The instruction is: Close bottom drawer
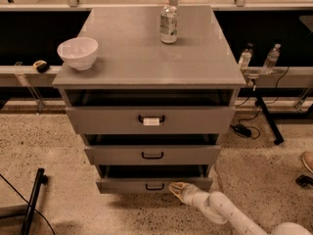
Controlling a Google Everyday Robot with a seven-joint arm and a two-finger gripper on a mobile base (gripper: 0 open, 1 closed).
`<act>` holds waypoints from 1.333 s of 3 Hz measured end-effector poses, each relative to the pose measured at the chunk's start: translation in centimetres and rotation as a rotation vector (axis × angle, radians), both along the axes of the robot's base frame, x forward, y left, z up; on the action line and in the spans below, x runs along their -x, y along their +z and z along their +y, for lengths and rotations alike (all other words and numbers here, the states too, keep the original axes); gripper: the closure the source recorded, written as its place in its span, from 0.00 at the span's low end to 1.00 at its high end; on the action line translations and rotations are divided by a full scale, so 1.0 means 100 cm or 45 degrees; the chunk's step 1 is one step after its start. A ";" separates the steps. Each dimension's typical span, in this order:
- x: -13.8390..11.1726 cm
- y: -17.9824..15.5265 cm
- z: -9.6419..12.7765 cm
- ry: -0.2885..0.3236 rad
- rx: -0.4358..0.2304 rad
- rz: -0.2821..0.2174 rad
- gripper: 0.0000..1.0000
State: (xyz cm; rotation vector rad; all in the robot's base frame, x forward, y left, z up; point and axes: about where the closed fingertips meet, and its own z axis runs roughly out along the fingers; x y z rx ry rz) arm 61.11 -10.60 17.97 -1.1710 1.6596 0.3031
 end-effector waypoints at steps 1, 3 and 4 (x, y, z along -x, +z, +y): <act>-0.011 -0.004 -0.004 0.041 0.000 0.013 1.00; -0.013 -0.011 -0.010 0.153 -0.008 0.028 1.00; -0.006 -0.013 -0.015 0.160 -0.010 0.034 1.00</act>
Offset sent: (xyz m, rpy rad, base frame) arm 0.0185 -0.0170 -0.0098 -0.0066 0.0273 0.1304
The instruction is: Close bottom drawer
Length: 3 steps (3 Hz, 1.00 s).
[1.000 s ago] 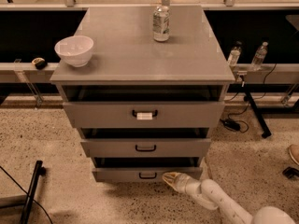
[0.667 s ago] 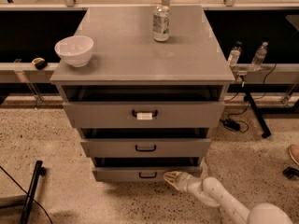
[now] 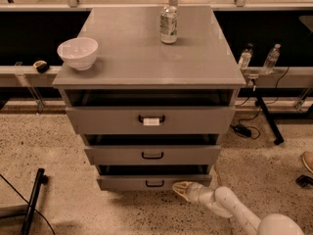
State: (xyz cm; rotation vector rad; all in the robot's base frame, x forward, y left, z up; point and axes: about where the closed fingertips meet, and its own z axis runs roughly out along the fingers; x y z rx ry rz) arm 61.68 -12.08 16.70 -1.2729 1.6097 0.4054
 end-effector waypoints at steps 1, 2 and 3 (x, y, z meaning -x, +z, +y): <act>-0.001 -0.002 -0.002 -0.049 -0.014 0.022 1.00; -0.008 -0.001 -0.002 -0.104 -0.017 0.037 1.00; -0.015 -0.002 -0.003 -0.144 -0.019 0.048 1.00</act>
Offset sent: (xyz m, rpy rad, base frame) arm 0.0184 -0.0096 0.0007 0.0101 0.0405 -0.1462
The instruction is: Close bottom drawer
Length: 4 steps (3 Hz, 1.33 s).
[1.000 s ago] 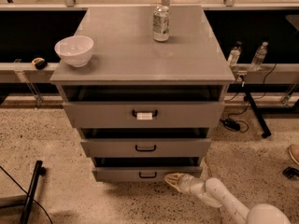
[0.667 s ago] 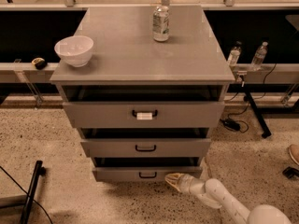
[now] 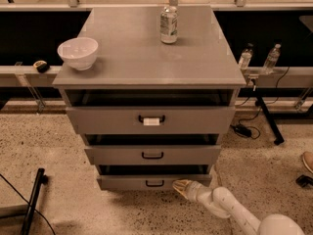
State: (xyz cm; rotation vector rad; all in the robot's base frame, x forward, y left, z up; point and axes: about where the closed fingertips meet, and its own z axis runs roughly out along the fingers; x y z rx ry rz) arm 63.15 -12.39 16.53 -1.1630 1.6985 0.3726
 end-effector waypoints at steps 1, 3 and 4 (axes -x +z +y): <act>-0.003 0.001 0.000 -0.003 -0.005 0.000 1.00; -0.015 0.010 -0.013 -0.035 -0.064 -0.004 1.00; -0.008 0.010 -0.017 0.013 -0.070 -0.033 1.00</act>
Offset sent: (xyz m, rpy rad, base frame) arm 0.0227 -0.0204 0.0077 0.0846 0.0238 -0.0610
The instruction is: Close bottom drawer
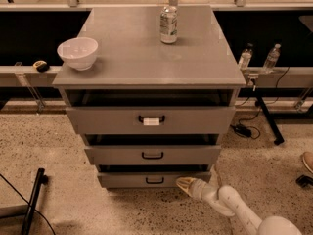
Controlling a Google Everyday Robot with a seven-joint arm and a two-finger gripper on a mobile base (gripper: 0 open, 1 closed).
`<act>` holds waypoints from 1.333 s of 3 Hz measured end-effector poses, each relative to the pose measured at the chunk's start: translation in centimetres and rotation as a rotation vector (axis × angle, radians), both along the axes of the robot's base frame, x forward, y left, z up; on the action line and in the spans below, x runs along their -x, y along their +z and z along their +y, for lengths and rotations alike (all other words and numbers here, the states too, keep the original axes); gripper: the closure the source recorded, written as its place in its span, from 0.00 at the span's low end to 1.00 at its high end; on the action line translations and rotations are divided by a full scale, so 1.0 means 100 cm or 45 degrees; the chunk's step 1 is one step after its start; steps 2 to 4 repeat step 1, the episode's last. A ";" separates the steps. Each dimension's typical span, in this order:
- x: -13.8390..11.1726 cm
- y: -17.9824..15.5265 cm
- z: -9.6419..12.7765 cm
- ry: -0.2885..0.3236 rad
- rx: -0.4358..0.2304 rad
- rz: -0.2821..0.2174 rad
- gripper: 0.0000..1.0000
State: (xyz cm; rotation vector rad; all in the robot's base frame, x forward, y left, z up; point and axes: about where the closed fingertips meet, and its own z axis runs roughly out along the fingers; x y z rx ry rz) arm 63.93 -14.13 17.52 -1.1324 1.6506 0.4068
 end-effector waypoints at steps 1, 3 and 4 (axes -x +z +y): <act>0.032 -0.005 -0.009 0.152 0.017 -0.018 1.00; 0.032 -0.005 -0.009 0.152 0.017 -0.018 1.00; 0.032 -0.005 -0.009 0.152 0.017 -0.018 1.00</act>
Offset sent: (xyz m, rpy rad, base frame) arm 0.0000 0.0000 0.0000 0.0000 0.0000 0.0000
